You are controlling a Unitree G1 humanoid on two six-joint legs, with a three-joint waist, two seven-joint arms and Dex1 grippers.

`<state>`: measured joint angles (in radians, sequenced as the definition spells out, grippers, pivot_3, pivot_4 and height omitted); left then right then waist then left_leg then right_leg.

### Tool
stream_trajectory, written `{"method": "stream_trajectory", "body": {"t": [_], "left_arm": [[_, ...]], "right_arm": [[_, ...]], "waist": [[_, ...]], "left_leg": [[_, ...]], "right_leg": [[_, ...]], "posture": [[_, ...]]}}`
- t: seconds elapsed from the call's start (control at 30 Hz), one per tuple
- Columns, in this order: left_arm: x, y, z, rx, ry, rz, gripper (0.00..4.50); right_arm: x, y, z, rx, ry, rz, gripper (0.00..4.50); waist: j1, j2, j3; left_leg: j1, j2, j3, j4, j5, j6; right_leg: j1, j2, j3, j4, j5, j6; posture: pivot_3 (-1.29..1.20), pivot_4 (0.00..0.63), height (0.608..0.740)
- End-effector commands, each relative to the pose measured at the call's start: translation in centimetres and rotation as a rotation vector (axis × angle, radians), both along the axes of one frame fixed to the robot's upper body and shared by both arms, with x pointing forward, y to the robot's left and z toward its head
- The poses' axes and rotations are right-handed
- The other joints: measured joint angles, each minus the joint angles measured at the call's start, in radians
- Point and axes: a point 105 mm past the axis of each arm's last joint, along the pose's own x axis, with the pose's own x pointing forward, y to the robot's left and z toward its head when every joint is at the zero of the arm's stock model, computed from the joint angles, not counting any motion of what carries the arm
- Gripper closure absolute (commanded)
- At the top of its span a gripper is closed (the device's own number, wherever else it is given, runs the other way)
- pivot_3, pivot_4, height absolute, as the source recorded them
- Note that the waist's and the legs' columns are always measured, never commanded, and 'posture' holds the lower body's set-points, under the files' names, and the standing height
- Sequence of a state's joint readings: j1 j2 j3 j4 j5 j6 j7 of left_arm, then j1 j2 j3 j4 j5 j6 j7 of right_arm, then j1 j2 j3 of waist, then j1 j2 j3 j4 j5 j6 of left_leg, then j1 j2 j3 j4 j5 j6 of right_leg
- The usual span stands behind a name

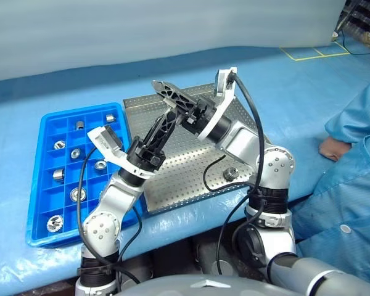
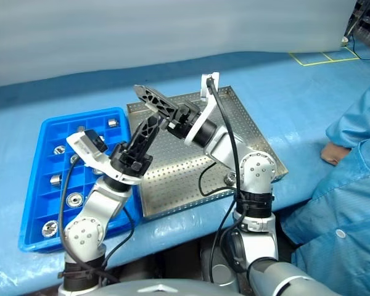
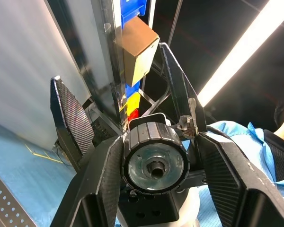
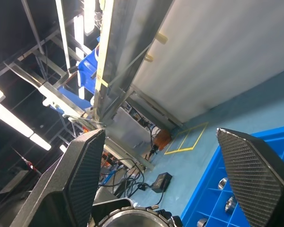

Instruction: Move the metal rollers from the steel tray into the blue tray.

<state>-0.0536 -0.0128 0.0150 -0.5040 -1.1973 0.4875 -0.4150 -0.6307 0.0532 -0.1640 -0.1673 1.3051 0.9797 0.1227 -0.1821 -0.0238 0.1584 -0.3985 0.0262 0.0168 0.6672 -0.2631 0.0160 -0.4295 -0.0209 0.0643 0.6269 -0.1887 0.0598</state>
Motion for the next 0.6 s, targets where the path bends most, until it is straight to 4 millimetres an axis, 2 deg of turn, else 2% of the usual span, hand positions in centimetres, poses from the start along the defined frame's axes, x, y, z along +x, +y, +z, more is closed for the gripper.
{"method": "stream_trajectory", "body": {"t": [0.03, 0.1, 0.23, 0.6], "left_arm": [[-0.1, -0.5, -0.3, 0.025, 0.011, -0.011, 1.87], [0.0, -0.6, -0.5, 0.034, 0.018, -0.009, 1.87], [0.1, -0.7, -1.0, 0.056, 0.035, 0.001, 2.57], [0.0, -0.5, -1.8, 0.131, 0.049, 0.036, 2.57]], "right_arm": [[-0.7, 0.0, 1.7, 0.059, -0.051, 0.016, 0.52], [-0.7, -0.1, 1.8, 0.061, -0.051, 0.014, 0.52], [-0.6, -0.1, 1.8, 0.065, -0.044, 0.007, 0.52], [-0.3, -0.2, 1.9, 0.07, -0.036, -0.007, 0.52]], "waist": [[0.0, 0.0, 0.0], [0.0, 0.0, 0.0], [0.0, 0.0, 0.0], [0.0, 0.0, 0.0]], "left_leg": [[0.0, 0.0, 0.0, 0.0, 0.0, 0.0], [0.0, 0.0, 0.0, 0.0, 0.0, 0.0], [0.0, 0.0, 0.0, 0.0, 0.0, 0.0], [0.0, 0.0, 0.0, 0.0, 0.0, 0.0]], "right_leg": [[0.0, 0.0, 0.0, 0.0, 0.0, 0.0], [0.0, 0.0, 0.0, 0.0, 0.0, 0.0], [0.0, 0.0, 0.0, 0.0, 0.0, 0.0], [0.0, 0.0, 0.0, 0.0, 0.0, 0.0]], "posture": [[-0.17, 0.15, 0.74], [-0.17, 0.15, 0.74], [-0.17, 0.15, 0.74], [-0.16, 0.15, 0.74]]}}
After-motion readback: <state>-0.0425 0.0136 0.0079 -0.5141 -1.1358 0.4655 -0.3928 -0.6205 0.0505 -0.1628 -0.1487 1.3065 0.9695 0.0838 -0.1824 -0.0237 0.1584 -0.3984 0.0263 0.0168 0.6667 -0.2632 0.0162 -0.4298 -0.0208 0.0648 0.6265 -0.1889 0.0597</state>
